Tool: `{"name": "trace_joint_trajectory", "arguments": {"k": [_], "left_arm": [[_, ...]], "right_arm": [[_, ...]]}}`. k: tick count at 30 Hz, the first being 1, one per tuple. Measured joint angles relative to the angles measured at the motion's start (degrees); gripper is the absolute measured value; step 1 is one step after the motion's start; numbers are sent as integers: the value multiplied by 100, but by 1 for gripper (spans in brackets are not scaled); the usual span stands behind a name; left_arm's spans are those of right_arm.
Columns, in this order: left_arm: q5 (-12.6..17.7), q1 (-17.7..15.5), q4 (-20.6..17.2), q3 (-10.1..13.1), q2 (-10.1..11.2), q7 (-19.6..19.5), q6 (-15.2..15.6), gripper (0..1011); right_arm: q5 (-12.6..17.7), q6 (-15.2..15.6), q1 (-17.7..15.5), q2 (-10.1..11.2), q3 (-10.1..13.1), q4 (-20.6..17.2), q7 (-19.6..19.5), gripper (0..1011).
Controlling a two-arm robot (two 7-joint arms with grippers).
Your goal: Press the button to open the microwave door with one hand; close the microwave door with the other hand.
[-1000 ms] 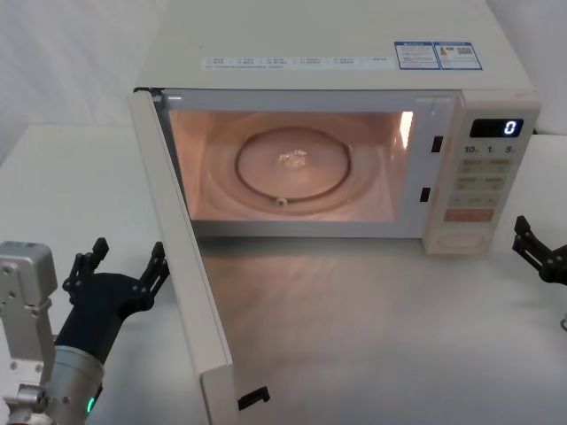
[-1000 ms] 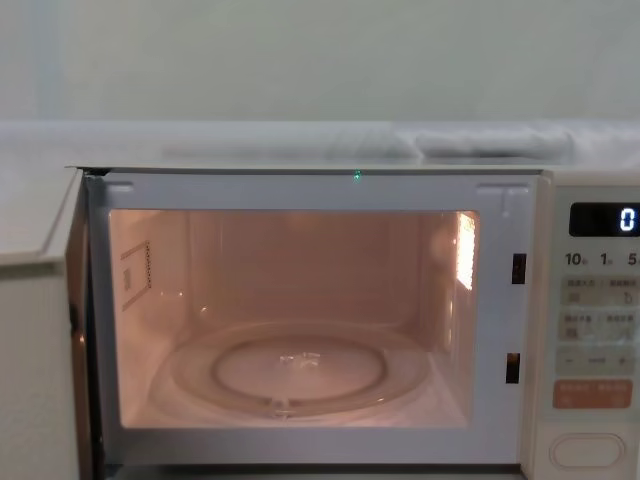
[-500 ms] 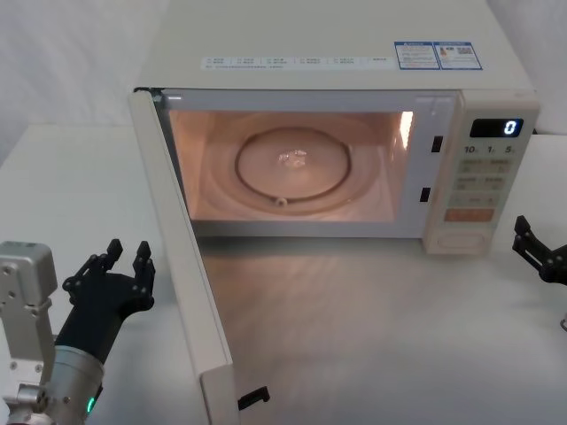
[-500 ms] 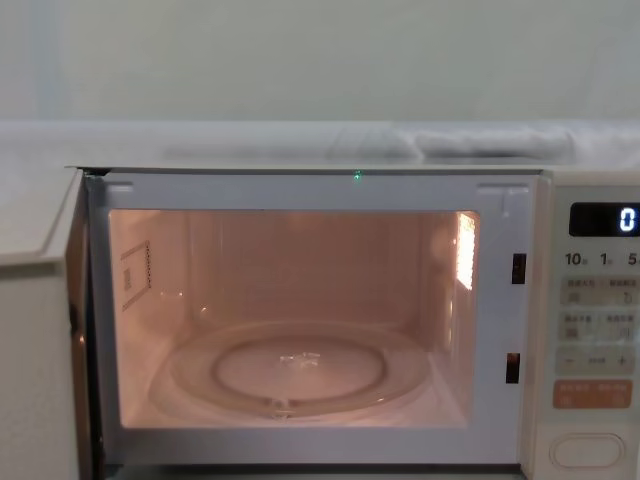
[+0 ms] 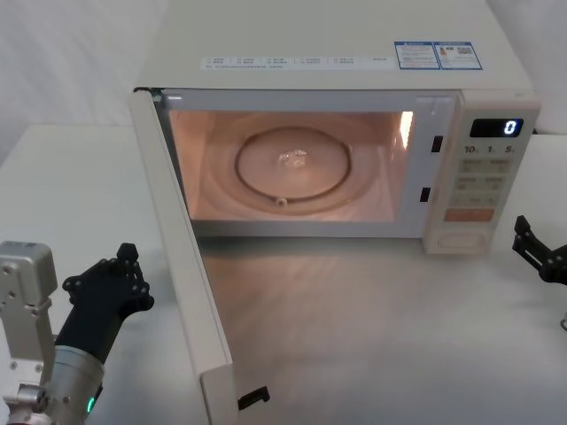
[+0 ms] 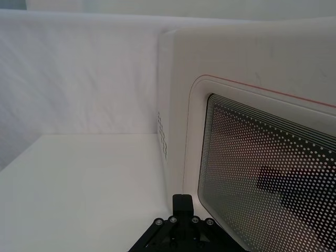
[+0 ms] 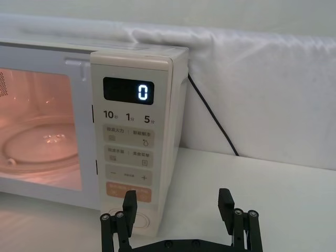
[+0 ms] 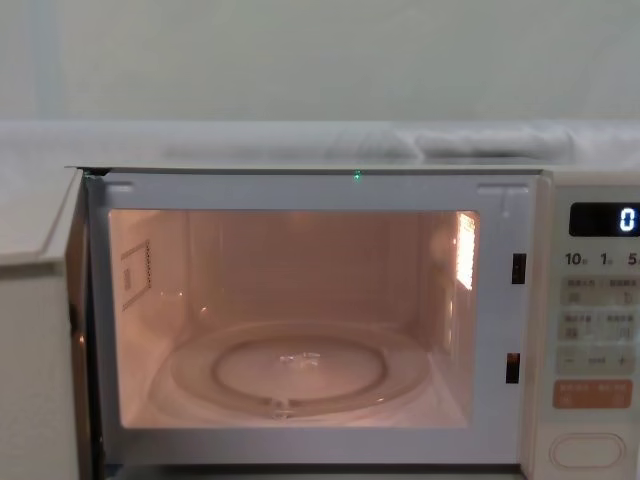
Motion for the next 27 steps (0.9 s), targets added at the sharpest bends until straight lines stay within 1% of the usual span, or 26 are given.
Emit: {"name": "trace_joint_trajectory", "arguments": {"k": [27], "left_arm": [[0,0,0,0,0,0,0,0]], "right_arm": [[0,0,0,0,0,0,0,1002]]}}
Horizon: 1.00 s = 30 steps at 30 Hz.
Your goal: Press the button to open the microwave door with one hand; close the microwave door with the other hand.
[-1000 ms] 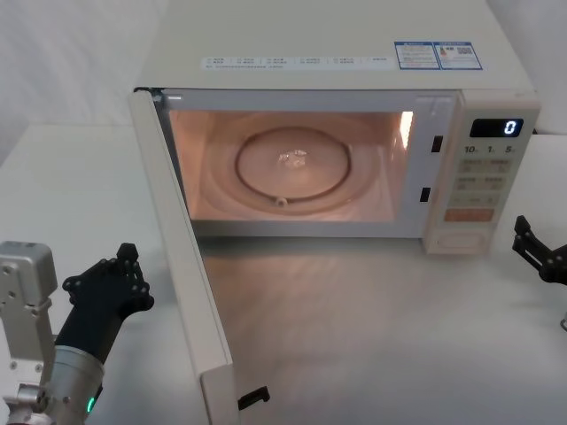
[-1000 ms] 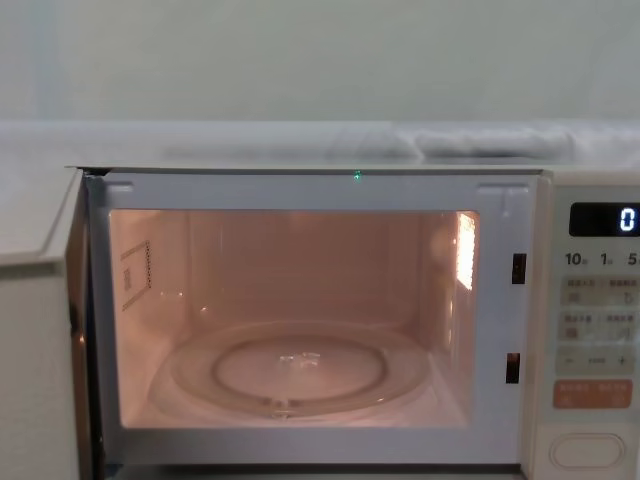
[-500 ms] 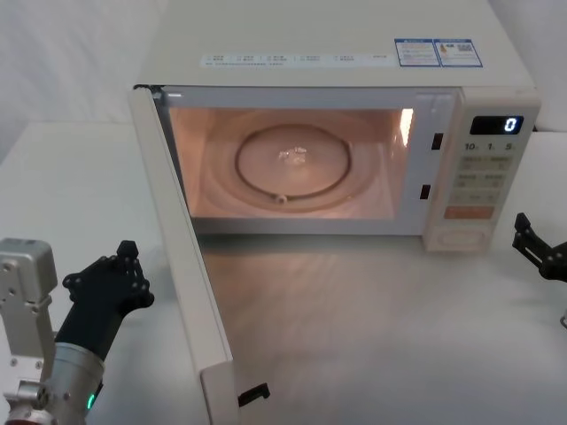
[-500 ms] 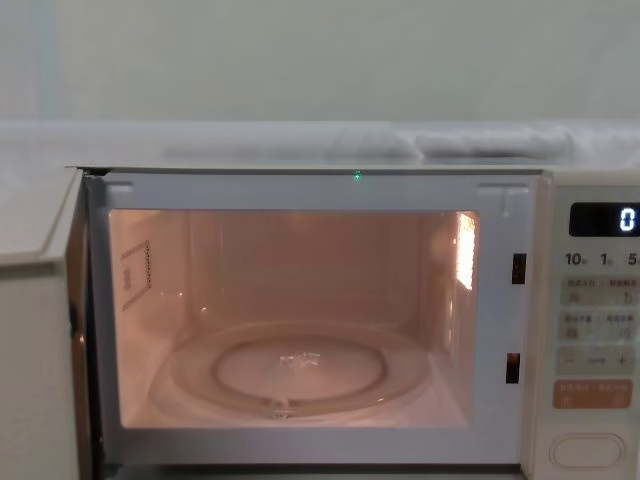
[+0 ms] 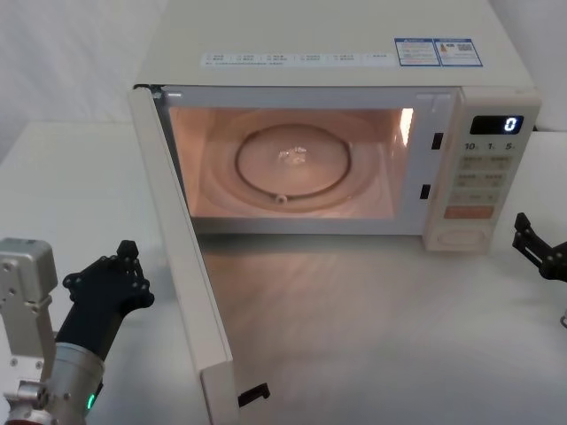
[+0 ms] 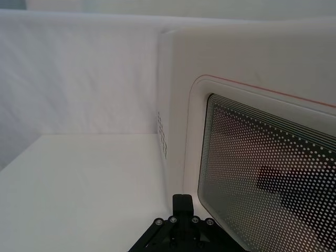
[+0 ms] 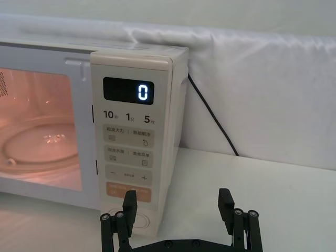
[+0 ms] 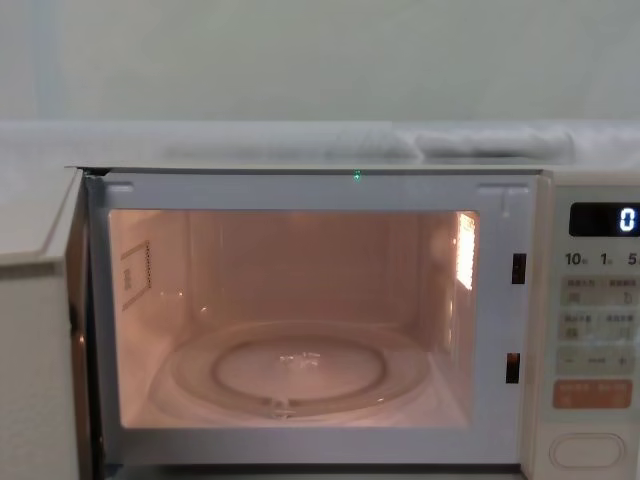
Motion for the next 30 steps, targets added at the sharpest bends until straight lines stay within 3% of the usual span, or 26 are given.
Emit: {"name": "trace_joint_trajectory", "arguments": {"k": [12,18,25,30], "left_arm": [[196,197,-486,-158,80,-232,397,0],[224,480,-883,-428,145,-336,576,0],[36,779,-1318,-785,212,-668,554,0],[-197,830,-1536,-903,256,-920,421,0]], "right_arm": [[0,0,0,0,0,0,0,1002],[0,0,0,0,0,0,0,1002],[0,0,0,0,0,0,0,1002],[0,0,0,0,0,0,0,1002]]}}
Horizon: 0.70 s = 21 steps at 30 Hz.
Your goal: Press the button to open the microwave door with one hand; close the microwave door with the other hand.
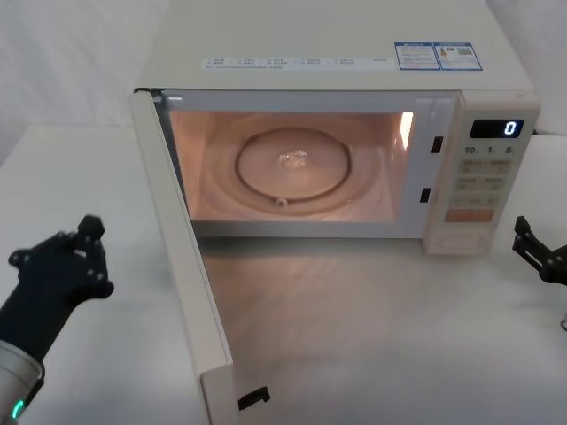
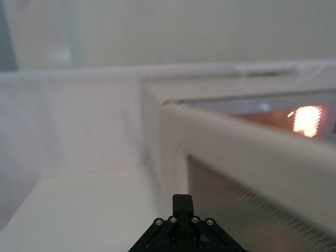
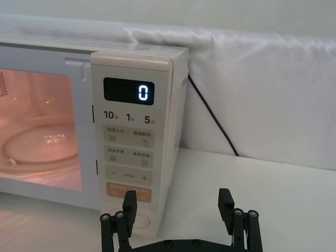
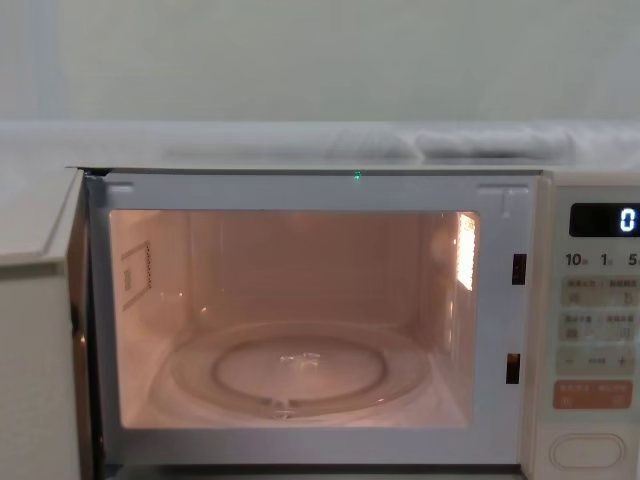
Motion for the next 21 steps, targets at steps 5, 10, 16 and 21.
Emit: {"name": "trace_joint_trajectory", "arguments": {"k": [5,10,16,21], "left_arm": [[-218,-108,-193,85,195,-314,-33,0],[-350,-277,-296,314,404,-521,95,0],[-535,-627,-312,755,625,-834,269,0],[-669,-946,-187,1129,751,-1087,362,0]], "right_arm": [[0,0,0,0,0,0,0,1002],[0,0,0,0,1,0,0,1002],[0,0,0,0,0,0,0,1002],[0,0,0,0,0,0,0,1002]]}}
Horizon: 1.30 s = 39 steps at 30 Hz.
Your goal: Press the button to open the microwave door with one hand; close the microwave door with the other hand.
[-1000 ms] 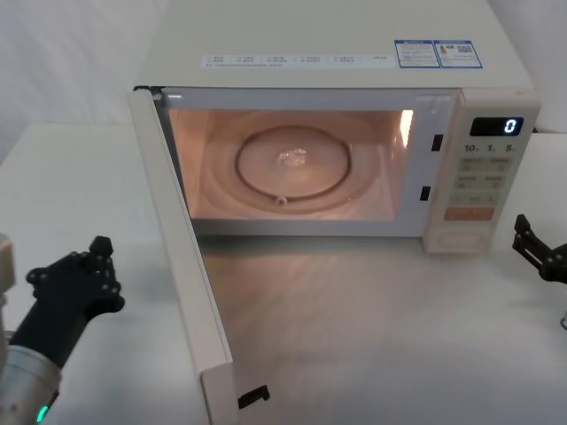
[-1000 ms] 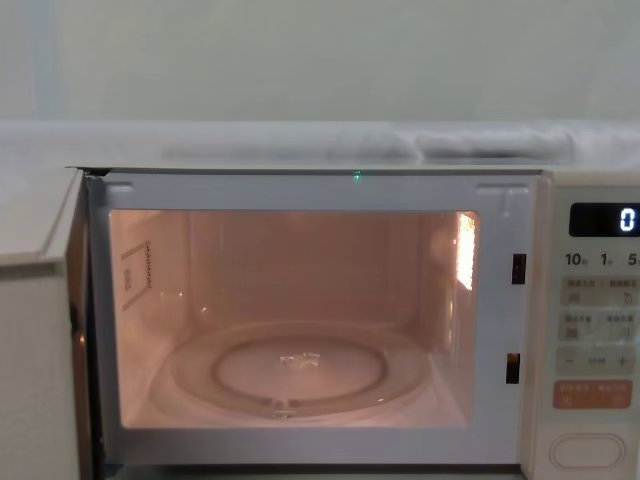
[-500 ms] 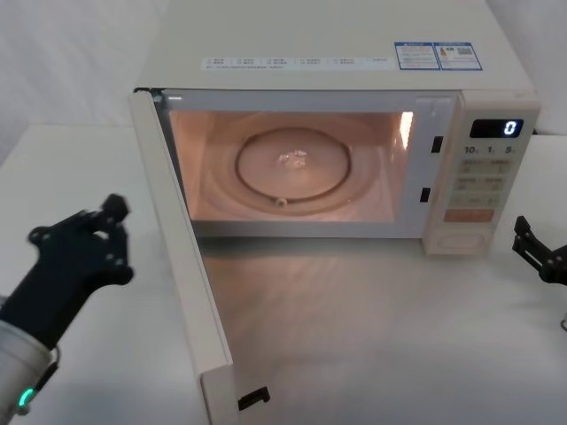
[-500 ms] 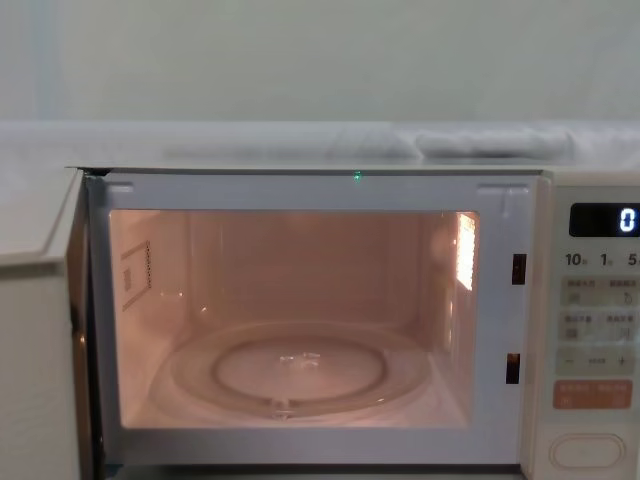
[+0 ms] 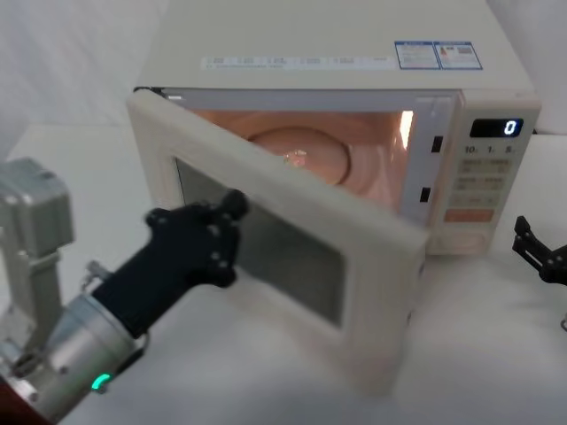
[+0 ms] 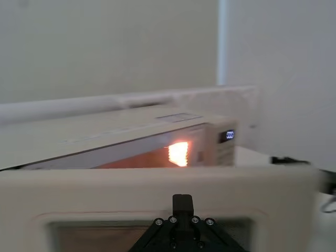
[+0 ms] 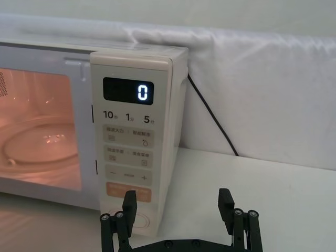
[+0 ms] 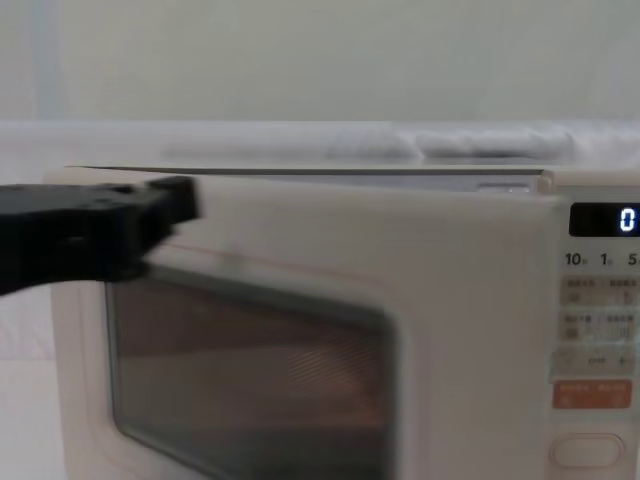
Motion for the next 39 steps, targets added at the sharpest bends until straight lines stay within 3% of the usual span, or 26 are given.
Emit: {"name": "trace_joint_trajectory", "arguments": {"k": [4,10,20,28,39], "left_arm": [[-127,-304,134,372,87,-259,38,0],[-183,-630,326,733,125,-420,82,0],[-71,-1462,1041,1455,-94,-422,123,0],[100,-2151,1729,1869,-405,-252,-20,0],[230,-2564,2174,2107,-592,-63,-201,0]], "right_arm": [[0,0,0,0,0,0,0,1002],[0,0,0,0,0,0,0,1002],[0,0,0,0,0,0,0,1002],[0,0,0,0,0,0,0,1002],[0,0,0,0,0,0,0,1002]]}}
